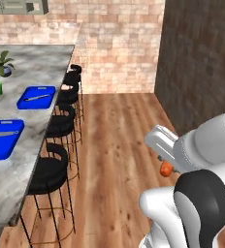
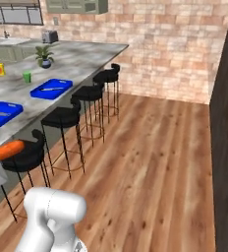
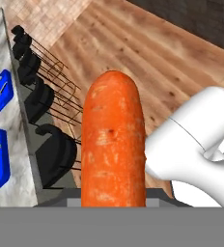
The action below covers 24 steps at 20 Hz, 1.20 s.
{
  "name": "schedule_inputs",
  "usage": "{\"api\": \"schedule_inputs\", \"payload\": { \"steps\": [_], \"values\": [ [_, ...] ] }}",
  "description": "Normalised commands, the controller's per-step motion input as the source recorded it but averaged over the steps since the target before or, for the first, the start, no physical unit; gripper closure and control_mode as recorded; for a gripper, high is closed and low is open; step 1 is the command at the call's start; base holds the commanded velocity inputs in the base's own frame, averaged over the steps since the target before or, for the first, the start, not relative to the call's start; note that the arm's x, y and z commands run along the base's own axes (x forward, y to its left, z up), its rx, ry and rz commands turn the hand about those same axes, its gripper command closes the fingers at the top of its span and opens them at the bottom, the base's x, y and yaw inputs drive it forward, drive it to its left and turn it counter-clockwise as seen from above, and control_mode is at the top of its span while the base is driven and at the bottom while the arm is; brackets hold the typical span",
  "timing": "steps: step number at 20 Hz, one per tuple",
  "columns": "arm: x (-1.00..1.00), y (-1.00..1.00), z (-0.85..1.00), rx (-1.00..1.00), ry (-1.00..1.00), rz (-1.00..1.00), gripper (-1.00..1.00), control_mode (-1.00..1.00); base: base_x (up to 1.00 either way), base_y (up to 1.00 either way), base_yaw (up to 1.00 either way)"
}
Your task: Gather the carrot and sweet potato from the fridge and place them on a tray on the dining counter. Then gather the fishs from the fridge and place them on the other tray.
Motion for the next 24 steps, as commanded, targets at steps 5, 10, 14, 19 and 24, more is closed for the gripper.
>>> {"api": "schedule_inputs", "payload": {
  "steps": [5, 10, 14, 19, 24],
  "values": [
    [0.00, 0.00, 0.00, 0.00, 0.00, 0.00, 1.00, 1.00, 0.32, -0.60, 0.34],
    [0.00, 0.00, 0.00, 0.00, 0.00, 0.00, 1.00, 1.00, 0.27, -0.55, 0.31],
    [0.00, 0.00, 0.00, 0.00, 0.00, 0.00, 1.00, 1.00, 0.56, -0.38, 0.28],
    [0.00, 0.00, 0.00, 0.00, 0.00, 0.00, 1.00, 1.00, 0.68, -0.37, 0.26],
    [0.00, 0.00, 0.00, 0.00, 0.00, 0.00, 1.00, 1.00, 0.32, -0.48, 0.30]
  ]
}}
